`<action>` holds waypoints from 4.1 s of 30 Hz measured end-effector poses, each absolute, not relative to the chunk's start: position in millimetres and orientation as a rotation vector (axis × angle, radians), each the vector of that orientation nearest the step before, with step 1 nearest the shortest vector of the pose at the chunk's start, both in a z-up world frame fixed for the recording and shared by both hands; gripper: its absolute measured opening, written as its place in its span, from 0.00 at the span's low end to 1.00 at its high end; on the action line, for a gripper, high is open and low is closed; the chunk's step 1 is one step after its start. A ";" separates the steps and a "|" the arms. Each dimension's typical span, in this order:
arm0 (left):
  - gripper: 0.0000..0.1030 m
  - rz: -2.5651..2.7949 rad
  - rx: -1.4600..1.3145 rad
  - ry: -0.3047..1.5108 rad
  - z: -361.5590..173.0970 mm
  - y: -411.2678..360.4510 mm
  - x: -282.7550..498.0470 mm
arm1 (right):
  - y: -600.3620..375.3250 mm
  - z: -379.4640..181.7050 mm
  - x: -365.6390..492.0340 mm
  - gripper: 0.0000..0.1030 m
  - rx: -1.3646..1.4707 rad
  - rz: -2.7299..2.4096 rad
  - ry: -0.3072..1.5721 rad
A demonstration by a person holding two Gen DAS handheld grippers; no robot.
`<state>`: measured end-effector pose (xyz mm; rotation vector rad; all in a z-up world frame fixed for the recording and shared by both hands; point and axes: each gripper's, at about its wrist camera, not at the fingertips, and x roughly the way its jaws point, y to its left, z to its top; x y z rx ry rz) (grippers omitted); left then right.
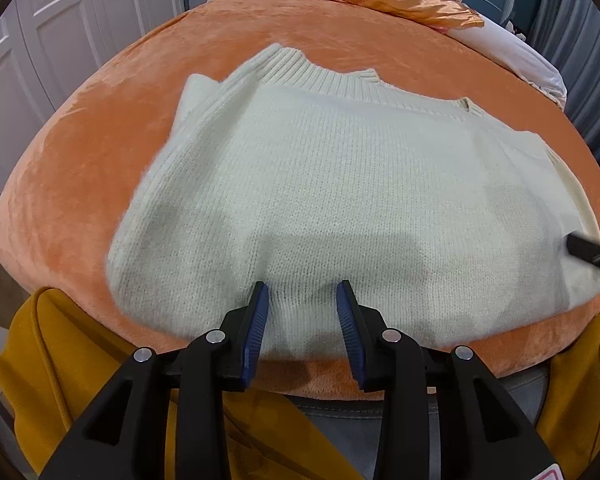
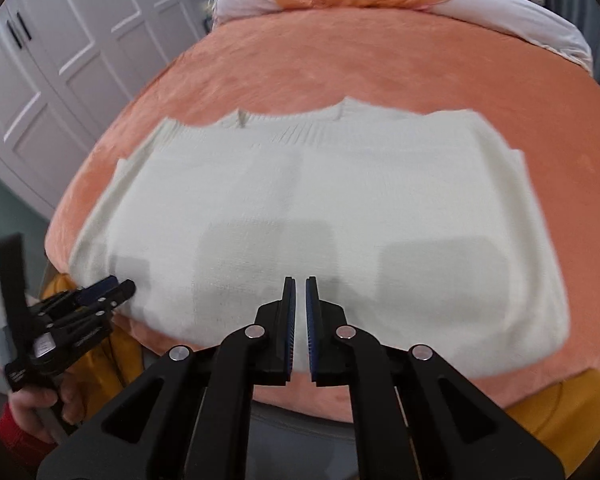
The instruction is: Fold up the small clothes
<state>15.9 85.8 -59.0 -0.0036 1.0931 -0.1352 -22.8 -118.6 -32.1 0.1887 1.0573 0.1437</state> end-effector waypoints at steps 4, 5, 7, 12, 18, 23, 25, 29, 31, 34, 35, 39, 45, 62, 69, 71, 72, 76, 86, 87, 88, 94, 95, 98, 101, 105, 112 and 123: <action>0.35 -0.138 0.000 1.095 -59.8 85.5 16.1 | -105.7 -74.0 -10.8 0.04 0.149 0.137 1.164; 0.35 -0.139 -0.001 1.094 -59.6 85.6 16.0 | -104.4 -73.3 -13.0 0.04 0.147 0.131 1.155; 0.35 -0.142 -0.008 1.094 -59.6 86.5 16.1 | -103.9 -61.8 -11.7 0.06 0.153 0.119 1.164; 0.39 -0.153 -0.013 1.094 -60.1 85.8 16.5 | -90.6 -21.8 2.1 0.06 0.144 0.157 1.068; 0.39 -0.176 -0.072 1.082 -54.7 92.8 14.2 | -80.2 -57.1 41.0 0.05 0.167 0.146 1.142; 0.63 -0.151 -0.243 0.935 -7.4 130.3 6.1 | -81.8 -59.8 42.9 0.04 0.196 0.147 1.134; 0.74 -0.093 -0.279 0.899 2.7 148.7 16.1 | -80.5 -59.5 43.2 0.05 0.182 0.152 1.139; 0.75 -0.035 -0.355 1.042 -26.4 173.0 53.1 | -76.8 -60.0 42.3 0.05 0.164 0.149 1.130; 0.75 -0.050 -0.427 1.111 -46.2 178.8 64.2 | -78.5 -61.1 44.3 0.05 0.175 0.151 1.129; 0.75 -0.092 -0.501 1.152 -65.7 174.7 68.9 | -81.4 -62.2 43.9 0.05 0.197 0.160 1.124; 0.73 -0.082 -0.502 1.150 -69.0 170.6 68.0 | -82.2 -62.7 43.5 0.05 0.205 0.161 1.121; 0.42 -0.078 -0.438 1.132 -57.3 154.6 69.6 | -83.0 -63.4 42.4 0.05 0.207 0.166 1.110; 0.15 -0.196 -0.395 0.986 17.8 124.5 69.1 | -95.6 -63.0 40.1 0.05 0.289 0.200 1.090; 0.08 -0.587 -0.022 0.967 48.5 -163.9 67.9 | -244.8 -42.1 -78.9 0.25 0.574 0.071 0.986; 0.08 -0.548 0.072 1.128 -32.6 -201.1 65.7 | -281.6 -45.5 -96.3 0.26 0.635 0.005 0.981; 0.13 -0.549 0.095 1.095 -25.0 -199.6 61.2 | -283.9 -38.6 -90.9 0.40 0.632 0.016 0.966; 0.16 -0.561 0.087 1.079 -17.7 -194.8 54.8 | -287.7 -36.4 -90.3 0.44 0.628 0.021 0.957; 0.51 -0.607 0.023 0.999 12.4 -162.8 28.6 | -291.7 -21.0 -69.4 0.60 0.626 0.065 0.905; 0.68 -0.404 0.073 1.029 0.8 -69.7 4.3 | -261.6 -22.2 6.0 0.78 0.705 0.223 0.970; 0.68 -0.382 0.091 1.044 -6.7 -63.9 3.7 | -254.2 -27.5 15.3 0.78 0.706 0.242 0.999; 0.68 -0.368 0.103 1.064 -14.7 -59.5 4.3 | -247.5 -33.0 22.4 0.79 0.703 0.250 1.025; 0.68 -0.336 0.084 1.124 -38.7 -48.4 11.4 | -208.9 -44.2 44.9 0.21 0.642 0.302 1.113; 0.68 -0.331 0.079 1.118 -39.2 -47.6 12.0 | -208.6 -33.2 44.6 0.15 0.616 0.304 1.082; 0.68 -0.326 0.079 1.086 -34.4 -49.6 15.4 | -233.6 18.3 32.3 0.12 0.683 0.370 0.891; 0.70 -0.341 0.079 1.075 -35.3 -54.6 22.5 | -263.4 49.7 11.1 0.12 0.643 0.318 0.789; 0.69 -0.343 0.117 1.095 -46.4 -67.7 25.6 | -310.8 0.8 -11.1 0.12 0.658 0.157 0.880; 0.64 -0.333 0.083 1.172 -68.8 -71.7 32.2 | -337.7 -67.8 -29.7 0.15 0.744 0.074 0.965; 0.62 -0.405 0.064 1.014 13.0 -56.6 -8.7 | -323.5 -25.1 -48.2 0.47 0.632 0.107 0.926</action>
